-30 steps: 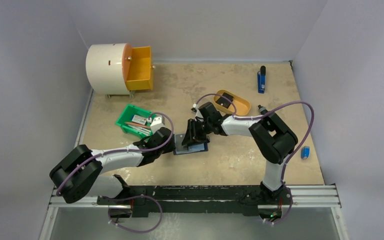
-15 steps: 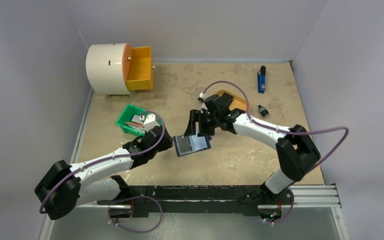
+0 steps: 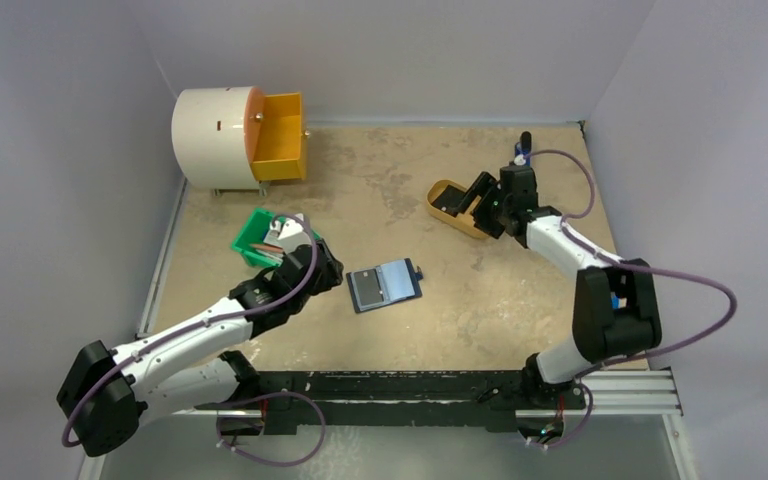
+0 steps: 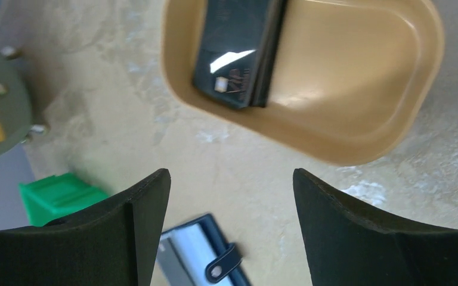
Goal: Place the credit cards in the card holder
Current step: Pick up the credit card from the storage box.
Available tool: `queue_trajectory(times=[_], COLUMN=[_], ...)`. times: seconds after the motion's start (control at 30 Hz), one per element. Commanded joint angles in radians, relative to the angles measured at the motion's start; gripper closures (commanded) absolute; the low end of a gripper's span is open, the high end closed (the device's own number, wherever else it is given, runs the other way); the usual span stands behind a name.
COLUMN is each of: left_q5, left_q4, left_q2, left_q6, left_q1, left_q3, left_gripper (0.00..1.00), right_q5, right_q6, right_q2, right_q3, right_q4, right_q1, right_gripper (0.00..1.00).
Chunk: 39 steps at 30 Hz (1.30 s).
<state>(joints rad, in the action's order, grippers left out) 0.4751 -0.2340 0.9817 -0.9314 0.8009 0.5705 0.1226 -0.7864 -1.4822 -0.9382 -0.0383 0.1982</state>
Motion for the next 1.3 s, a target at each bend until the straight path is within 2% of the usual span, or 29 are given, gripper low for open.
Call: queue_trajectory(times=[0.0, 0.3, 0.53, 0.73, 1.27], left_q5=[0.003, 0.001, 0.002, 0.003, 0.002], left_q4=[-0.001, 0.008, 0.019, 0.025, 0.027], left_q2=[0.018, 0.044, 0.061, 0.075, 0.089], left_q6=[-0.005, -0.015, -0.023, -0.028, -0.036], left_q1=[0.004, 0.004, 0.004, 0.004, 0.004], left_q3=[0.045, 0.048, 0.045, 0.042, 0.035], left_gripper=[0.60, 0.61, 0.62, 0.62, 0.63], right_q5=[-0.100, -0.129, -0.126, -0.126, -0.084], right_q6=[-0.041, -0.110, -0.095, -0.091, -0.082], right_q2=[-0.074, -0.215, -0.332, -0.379, -0.430], right_q3=[-0.061, -0.107, -0.188, -0.220, -0.232], right_q4=[0.062, 0.155, 0.142, 0.141, 0.138], right_q1=[-0.016, -0.031, -0.034, -0.033, -0.035], right_gripper=[0.23, 0.26, 0.35, 0.37, 0.61])
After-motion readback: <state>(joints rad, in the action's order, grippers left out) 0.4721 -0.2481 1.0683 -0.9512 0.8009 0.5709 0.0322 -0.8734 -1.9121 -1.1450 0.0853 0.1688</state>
